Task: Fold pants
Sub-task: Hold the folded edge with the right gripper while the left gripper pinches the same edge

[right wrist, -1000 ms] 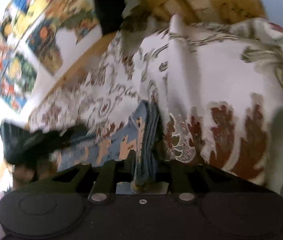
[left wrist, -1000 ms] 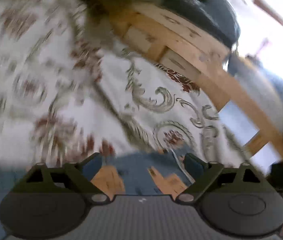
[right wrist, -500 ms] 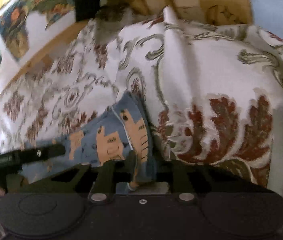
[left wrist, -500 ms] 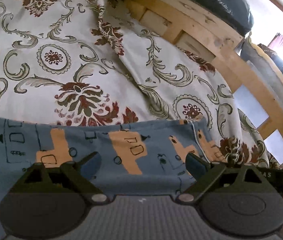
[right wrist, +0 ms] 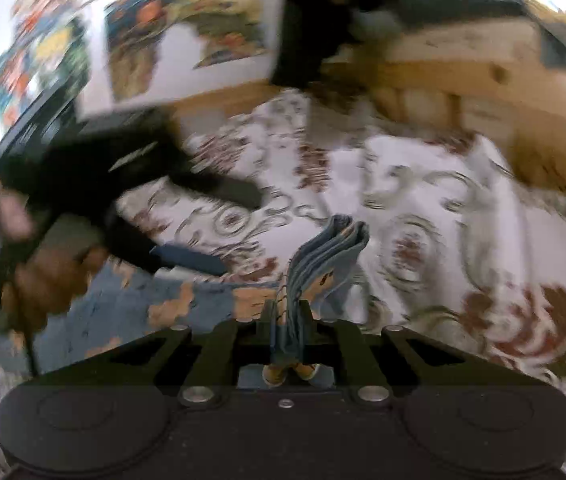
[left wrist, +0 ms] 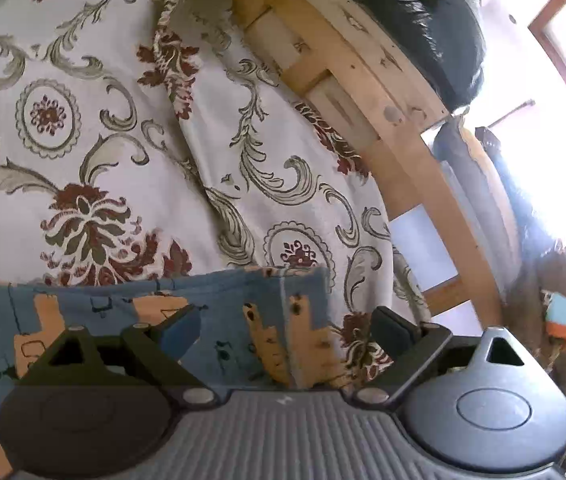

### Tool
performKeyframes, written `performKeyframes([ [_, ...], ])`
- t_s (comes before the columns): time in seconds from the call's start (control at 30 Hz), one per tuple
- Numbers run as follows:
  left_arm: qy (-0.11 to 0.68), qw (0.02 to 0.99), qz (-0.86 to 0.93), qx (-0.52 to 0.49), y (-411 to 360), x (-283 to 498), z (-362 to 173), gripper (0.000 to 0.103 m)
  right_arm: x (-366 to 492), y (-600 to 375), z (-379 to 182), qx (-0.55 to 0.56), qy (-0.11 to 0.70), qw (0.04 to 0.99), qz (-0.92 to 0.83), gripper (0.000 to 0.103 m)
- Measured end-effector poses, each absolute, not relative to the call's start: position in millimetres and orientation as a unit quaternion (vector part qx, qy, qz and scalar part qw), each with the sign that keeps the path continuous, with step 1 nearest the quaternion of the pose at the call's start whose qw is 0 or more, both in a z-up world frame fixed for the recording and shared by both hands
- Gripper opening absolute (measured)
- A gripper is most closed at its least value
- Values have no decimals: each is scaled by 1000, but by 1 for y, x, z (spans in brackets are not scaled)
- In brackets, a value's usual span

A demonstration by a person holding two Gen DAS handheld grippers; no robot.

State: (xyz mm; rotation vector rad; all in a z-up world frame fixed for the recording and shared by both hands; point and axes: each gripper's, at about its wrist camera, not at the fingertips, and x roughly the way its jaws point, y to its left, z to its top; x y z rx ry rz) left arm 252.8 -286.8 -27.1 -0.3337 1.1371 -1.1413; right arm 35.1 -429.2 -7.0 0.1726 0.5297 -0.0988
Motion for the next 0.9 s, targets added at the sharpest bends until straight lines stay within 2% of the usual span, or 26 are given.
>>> performKeyframes([
  [0.2,538,674,-484,-148,-278,258,-43,95,46,-392,-15,7,271,962,-7,10],
  [0.27,544,673,-477,-150,-275,258,-52,92,50,-381,-19,-14,274,962,7,10],
  [0.33,546,676,-470,-153,-270,258,-59,74,52,-374,-23,-25,277,960,15,10],
  [0.4,550,679,-463,-153,-265,259,-63,44,52,-368,-25,-29,278,960,23,10],
  [0.43,551,679,-460,-154,-263,260,-64,36,51,-366,-26,-32,278,960,25,10],
  [0.47,549,681,-459,-155,-261,261,-64,23,52,-363,-26,-35,278,960,27,10],
  [0.5,547,686,-455,-154,-259,262,-63,19,50,-362,-25,-36,277,960,29,10],
  [0.57,545,689,-453,-154,-253,263,-60,15,50,-359,-23,-35,273,961,36,10],
  [0.9,536,725,-422,-93,-192,268,-30,15,68,-311,-16,-34,269,954,126,10],
])
